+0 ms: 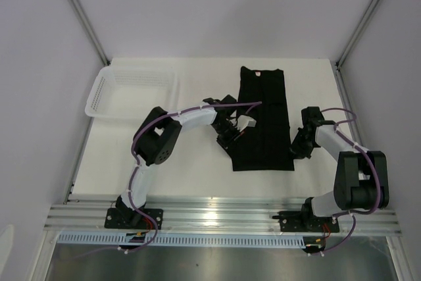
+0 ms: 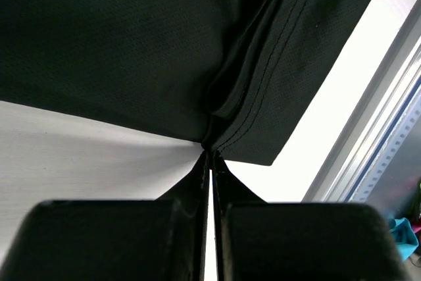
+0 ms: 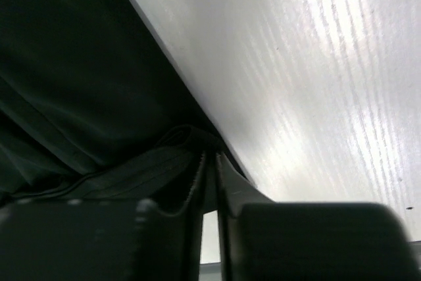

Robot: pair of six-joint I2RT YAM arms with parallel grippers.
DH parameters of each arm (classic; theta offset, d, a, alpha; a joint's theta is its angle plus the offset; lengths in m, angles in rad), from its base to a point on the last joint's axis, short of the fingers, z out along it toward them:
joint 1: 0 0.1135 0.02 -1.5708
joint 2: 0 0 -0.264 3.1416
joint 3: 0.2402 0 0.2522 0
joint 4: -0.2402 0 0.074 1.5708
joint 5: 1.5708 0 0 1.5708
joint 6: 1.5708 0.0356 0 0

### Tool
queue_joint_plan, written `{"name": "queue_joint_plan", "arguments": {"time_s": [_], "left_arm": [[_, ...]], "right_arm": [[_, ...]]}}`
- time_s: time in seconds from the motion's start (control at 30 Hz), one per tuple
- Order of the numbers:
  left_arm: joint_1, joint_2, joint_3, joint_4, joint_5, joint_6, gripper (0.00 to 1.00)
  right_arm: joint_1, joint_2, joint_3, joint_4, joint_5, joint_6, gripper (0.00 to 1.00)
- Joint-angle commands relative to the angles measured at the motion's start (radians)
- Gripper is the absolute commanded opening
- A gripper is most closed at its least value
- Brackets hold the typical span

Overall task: Roll the t-shirts
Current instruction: Roll the tshirt

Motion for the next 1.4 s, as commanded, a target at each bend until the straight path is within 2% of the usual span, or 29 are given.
{"name": "queue_joint_plan", "arguments": {"time_s": [0.0, 0.03, 0.1, 0.53, 0.83, 1.0, 1.03, 1.1, 1.13, 1.23, 1.27, 1.37], "left_arm": [[-0.007, -0.033, 0.042, 0.023, 0.005, 0.003, 0.01], [-0.006, -0.043, 0.042, 0.033, 0.002, 0.006, 0.01], [-0.007, -0.056, 0.051, 0.043, 0.0, 0.017, 0.01], [-0.01, -0.078, 0.107, 0.027, -0.027, 0.06, 0.01], [-0.009, -0.041, 0.116, 0.039, -0.078, 0.058, 0.01], [-0.009, 0.028, 0.156, -0.019, -0.124, 0.06, 0.01], [-0.009, 0.029, 0.156, -0.016, -0.121, 0.06, 0.01], [-0.009, 0.029, 0.153, -0.009, -0.108, 0.058, 0.08], [-0.01, 0.026, 0.154, -0.009, -0.11, 0.055, 0.12], [-0.009, 0.007, 0.153, -0.007, -0.127, 0.057, 0.25], [-0.009, 0.0, 0.151, -0.009, -0.136, 0.061, 0.33], [-0.007, -0.03, 0.15, -0.013, -0.17, 0.078, 0.44]], "right_arm": [[-0.006, 0.006, 0.023, 0.029, 0.051, -0.007, 0.09], [-0.008, 0.007, 0.022, 0.031, 0.042, -0.009, 0.03], [-0.011, 0.015, 0.02, 0.032, 0.039, -0.006, 0.0], [-0.017, -0.058, 0.017, 0.026, 0.063, 0.008, 0.0], [-0.064, -0.043, 0.002, 0.048, 0.066, 0.017, 0.0], [-0.068, -0.011, -0.003, 0.081, -0.003, 0.002, 0.0], [-0.068, -0.012, -0.001, 0.081, -0.006, -0.001, 0.02], [-0.068, -0.019, 0.002, 0.078, -0.013, -0.013, 0.1], [-0.068, -0.022, 0.005, 0.074, -0.013, -0.016, 0.19], [-0.068, -0.043, 0.034, 0.034, -0.006, -0.03, 0.28], [-0.068, -0.052, 0.042, 0.023, 0.003, -0.032, 0.3], [-0.068, -0.088, 0.072, -0.037, 0.036, -0.027, 0.42]]}}
